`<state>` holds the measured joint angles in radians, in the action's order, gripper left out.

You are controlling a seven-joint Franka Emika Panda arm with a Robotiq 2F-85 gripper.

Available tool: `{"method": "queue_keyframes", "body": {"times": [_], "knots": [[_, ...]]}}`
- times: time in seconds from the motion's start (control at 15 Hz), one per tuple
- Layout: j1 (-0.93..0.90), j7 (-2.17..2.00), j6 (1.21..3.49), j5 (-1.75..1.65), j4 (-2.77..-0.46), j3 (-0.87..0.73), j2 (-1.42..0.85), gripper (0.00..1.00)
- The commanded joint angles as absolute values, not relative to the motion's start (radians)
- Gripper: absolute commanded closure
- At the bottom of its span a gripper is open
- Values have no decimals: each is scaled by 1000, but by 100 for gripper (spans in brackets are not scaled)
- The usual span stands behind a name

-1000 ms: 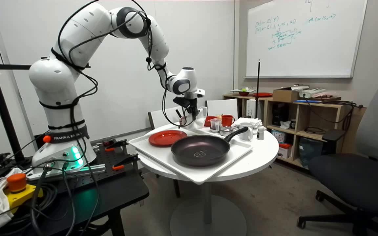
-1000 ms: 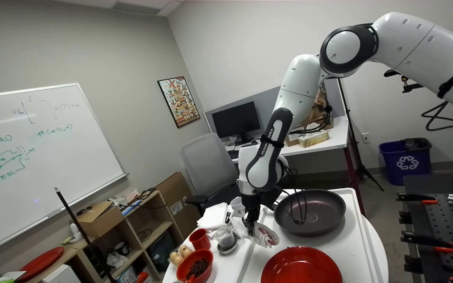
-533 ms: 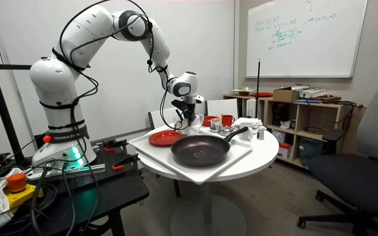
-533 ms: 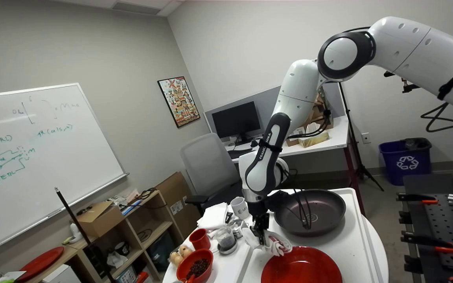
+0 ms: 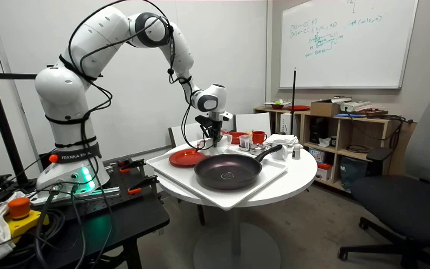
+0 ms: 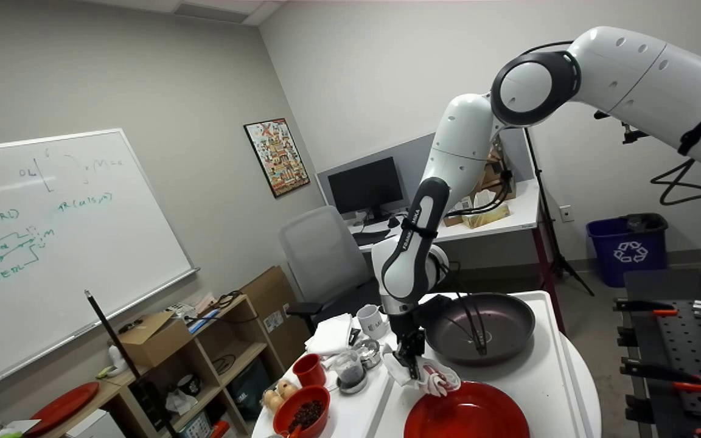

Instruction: Pick up the cloth from the table and wipe the red plate

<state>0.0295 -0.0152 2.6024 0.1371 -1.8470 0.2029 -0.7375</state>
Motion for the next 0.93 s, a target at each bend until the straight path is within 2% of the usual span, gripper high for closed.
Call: {"method": "queue_keyframes", "body": {"times": [0.0, 0.87], "knots": [[-5, -53, 2562, 159, -1839, 162, -727, 95], [-54, -136, 2555, 138, -1777, 75, -742, 95]]}}
